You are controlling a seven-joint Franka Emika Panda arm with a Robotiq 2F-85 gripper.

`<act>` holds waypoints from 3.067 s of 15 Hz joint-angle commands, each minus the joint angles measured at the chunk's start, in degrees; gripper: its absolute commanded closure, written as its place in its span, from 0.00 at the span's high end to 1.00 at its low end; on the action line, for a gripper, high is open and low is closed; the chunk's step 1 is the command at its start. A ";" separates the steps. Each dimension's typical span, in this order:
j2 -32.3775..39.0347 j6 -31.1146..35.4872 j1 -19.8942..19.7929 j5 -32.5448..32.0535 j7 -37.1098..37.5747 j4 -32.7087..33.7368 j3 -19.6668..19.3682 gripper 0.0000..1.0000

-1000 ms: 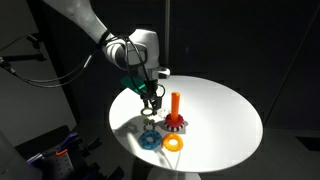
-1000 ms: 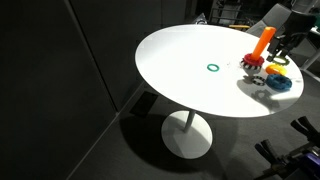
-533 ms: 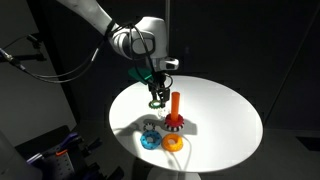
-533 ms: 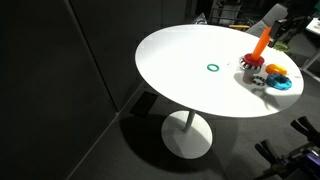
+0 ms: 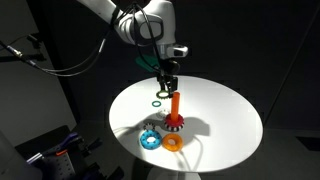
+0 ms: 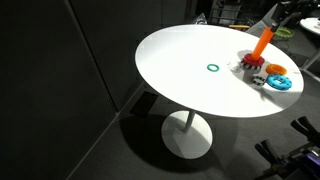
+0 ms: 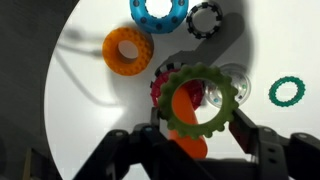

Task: Put the yellow ring through the pole

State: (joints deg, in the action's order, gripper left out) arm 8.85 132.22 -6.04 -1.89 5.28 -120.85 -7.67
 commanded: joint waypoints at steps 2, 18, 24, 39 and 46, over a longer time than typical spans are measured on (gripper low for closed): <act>1.73 -3.30 -0.51 0.54 2.77 5.27 -0.40 0.45; 12.09 -6.89 -3.20 6.59 0.72 17.87 -0.06 0.45; 13.73 -6.75 -3.35 9.07 -0.76 18.26 0.72 0.45; 12.22 -4.79 -1.64 6.03 -0.25 14.32 0.16 0.45; 10.64 1.71 -0.42 0.06 1.53 9.81 -0.79 0.45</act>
State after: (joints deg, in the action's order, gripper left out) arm 21.86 131.72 -7.39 0.34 5.21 -107.90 -7.70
